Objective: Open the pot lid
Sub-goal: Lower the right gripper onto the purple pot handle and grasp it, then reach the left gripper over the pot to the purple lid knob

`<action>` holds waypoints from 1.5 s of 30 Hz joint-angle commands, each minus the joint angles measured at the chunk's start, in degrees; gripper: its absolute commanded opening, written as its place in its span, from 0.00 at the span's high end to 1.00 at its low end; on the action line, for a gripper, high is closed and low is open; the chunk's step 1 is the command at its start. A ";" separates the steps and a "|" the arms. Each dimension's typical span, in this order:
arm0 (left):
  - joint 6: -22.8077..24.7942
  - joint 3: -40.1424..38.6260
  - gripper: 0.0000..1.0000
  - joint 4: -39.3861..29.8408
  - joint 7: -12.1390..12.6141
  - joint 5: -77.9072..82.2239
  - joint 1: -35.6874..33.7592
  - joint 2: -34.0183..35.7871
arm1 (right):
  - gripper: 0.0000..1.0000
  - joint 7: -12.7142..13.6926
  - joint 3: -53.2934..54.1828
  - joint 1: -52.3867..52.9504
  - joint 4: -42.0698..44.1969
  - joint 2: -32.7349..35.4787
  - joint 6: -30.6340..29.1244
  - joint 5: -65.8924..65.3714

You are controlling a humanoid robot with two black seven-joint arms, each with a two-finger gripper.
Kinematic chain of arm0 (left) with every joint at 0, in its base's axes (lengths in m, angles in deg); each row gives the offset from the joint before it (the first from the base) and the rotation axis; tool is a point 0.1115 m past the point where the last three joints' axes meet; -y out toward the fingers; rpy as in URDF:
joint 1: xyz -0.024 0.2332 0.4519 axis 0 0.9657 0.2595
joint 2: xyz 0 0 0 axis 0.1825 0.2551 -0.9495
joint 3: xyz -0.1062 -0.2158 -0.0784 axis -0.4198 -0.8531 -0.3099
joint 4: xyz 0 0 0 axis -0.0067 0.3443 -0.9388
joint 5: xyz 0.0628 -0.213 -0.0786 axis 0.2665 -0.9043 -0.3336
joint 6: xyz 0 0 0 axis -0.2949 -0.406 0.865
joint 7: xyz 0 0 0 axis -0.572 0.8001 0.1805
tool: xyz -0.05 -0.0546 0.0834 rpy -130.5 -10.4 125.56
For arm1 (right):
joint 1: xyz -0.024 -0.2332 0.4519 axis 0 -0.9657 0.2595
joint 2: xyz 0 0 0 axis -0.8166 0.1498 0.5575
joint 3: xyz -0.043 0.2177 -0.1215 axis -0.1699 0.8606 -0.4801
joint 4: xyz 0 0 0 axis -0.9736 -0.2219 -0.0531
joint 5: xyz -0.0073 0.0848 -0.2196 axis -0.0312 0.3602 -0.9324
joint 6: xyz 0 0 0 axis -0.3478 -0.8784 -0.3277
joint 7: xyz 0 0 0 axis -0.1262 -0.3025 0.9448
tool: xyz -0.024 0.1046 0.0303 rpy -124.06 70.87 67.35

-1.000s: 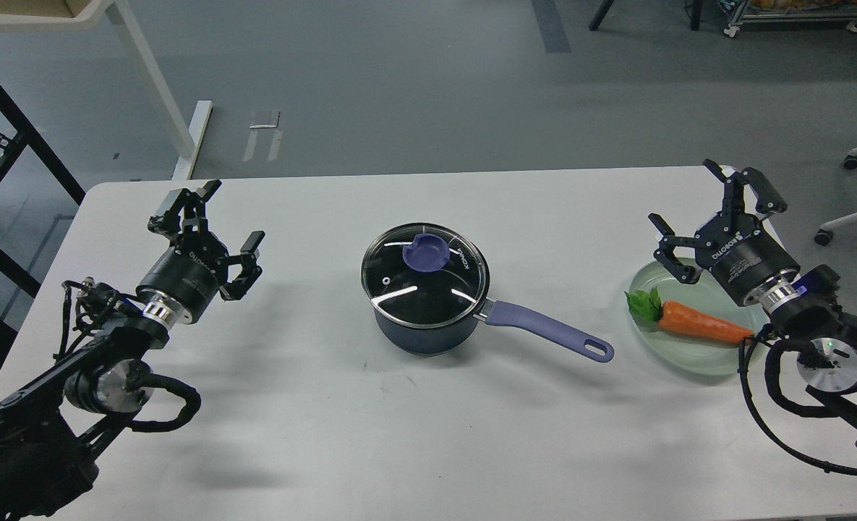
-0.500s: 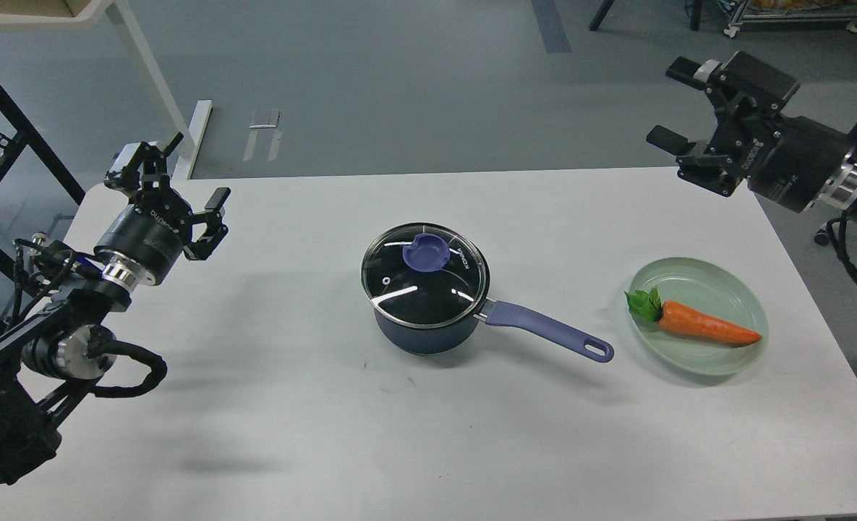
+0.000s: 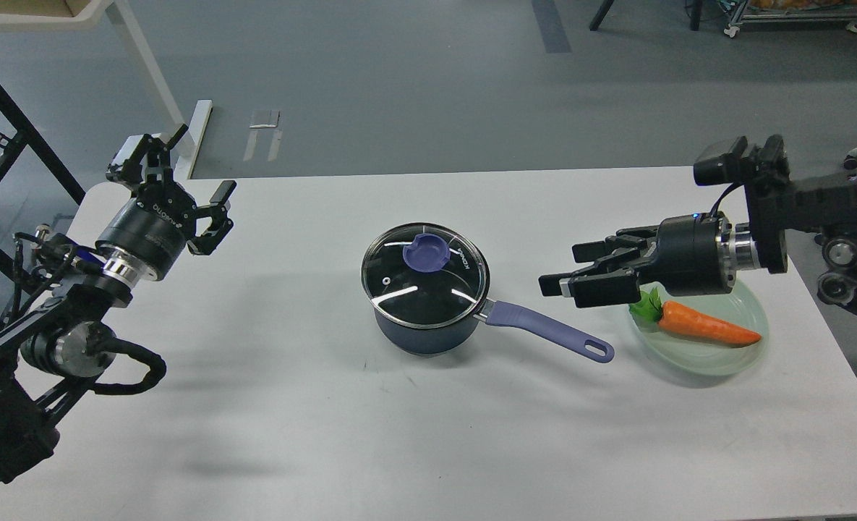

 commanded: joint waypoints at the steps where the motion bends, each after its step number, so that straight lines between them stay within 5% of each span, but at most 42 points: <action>1: -0.13 -0.09 0.01 -0.11 -0.05 -0.01 0.08 -0.05 | 0.01 0.01 -4.84 0.82 2.69 -2.26 2.07 -4.31; 13: -0.75 0.00 0.01 -0.99 -0.05 -0.01 0.08 -0.23 | 0.08 0.01 -10.82 0.82 5.42 -7.10 2.43 -13.99; 19: -0.75 0.00 0.01 -1.35 -0.05 -0.01 0.08 -0.05 | 0.24 0.01 -11.26 1.17 6.04 -7.28 2.51 -16.27; 45: -1.45 0.17 0.01 -3.63 0.13 1.92 0.08 -0.05 | 0.62 0.01 -12.31 1.26 6.21 -8.16 3.83 -16.27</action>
